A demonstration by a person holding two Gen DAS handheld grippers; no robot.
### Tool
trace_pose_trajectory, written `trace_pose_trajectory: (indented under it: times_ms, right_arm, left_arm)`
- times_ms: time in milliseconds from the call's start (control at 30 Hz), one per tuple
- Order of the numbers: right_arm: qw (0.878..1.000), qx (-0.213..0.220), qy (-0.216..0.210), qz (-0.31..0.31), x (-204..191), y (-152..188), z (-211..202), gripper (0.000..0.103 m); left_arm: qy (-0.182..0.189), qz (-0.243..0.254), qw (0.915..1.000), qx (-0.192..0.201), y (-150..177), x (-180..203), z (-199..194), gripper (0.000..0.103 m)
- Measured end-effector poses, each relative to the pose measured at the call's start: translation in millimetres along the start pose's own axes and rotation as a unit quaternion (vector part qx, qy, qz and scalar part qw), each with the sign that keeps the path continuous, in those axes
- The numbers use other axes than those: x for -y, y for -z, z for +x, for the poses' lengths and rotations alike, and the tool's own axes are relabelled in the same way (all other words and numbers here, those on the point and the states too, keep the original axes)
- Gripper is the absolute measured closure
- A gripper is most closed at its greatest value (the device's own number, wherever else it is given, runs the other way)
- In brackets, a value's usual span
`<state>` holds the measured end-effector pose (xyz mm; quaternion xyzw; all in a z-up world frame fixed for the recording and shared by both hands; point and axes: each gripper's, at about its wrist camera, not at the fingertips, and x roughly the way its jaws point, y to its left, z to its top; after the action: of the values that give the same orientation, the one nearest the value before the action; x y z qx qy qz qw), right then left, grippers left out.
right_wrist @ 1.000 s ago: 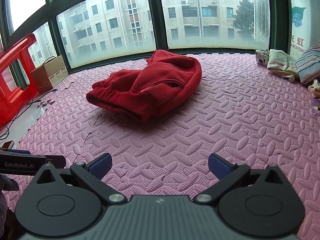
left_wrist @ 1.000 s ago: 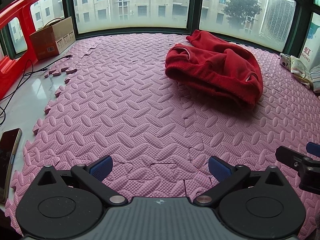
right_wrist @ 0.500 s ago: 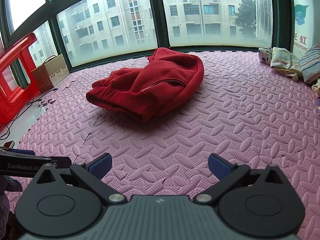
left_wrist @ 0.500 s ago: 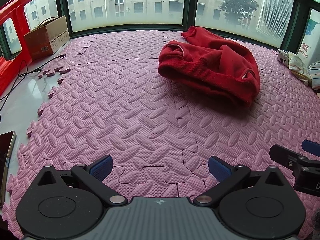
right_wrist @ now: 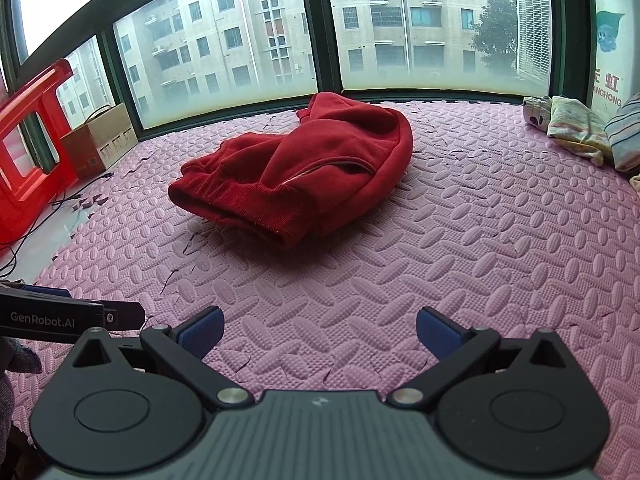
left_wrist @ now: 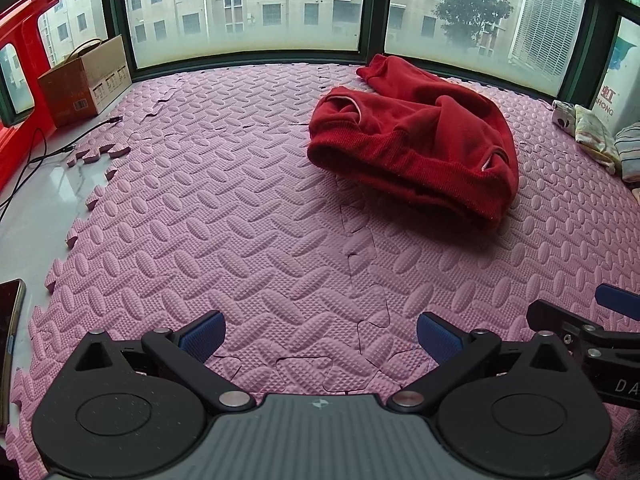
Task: Fold clothes
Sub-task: 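Close the left gripper on the red garment while the right gripper grasps another edge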
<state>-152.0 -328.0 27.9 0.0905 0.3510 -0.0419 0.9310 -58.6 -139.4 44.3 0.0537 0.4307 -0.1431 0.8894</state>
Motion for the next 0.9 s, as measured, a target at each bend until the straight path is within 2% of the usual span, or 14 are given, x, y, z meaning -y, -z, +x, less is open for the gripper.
trace_pose_trajectory:
  times_ms: [267, 467, 600, 667, 900]
  right_arm:
    - [1.000, -0.004, -0.008, 0.001, 5, -18, 9, 0.000]
    - [0.999, -0.006, -0.021, 0.024, 16, -43, 23, 0.000]
    - [0.998, -0.013, -0.032, 0.049, 23, -57, 35, 0.000]
    - [0.998, -0.016, -0.036, 0.054, 25, -62, 42, 0.001]
    - [0.995, -0.028, -0.065, 0.071, 23, -71, 63, 0.008]
  left_arm:
    - [-0.002, -0.004, 0.9998, 0.018, -29, 0, 2, 0.000]
    - [-0.007, -0.031, 0.9988, 0.037, -61, -11, 12, 0.001]
    - [-0.006, -0.060, 0.9974, 0.039, -86, -22, 25, 0.010]
    - [0.001, -0.076, 0.9964, 0.039, -97, -27, 32, 0.013]
    - [0.035, -0.090, 0.9949, 0.029, -130, -28, 59, 0.013]
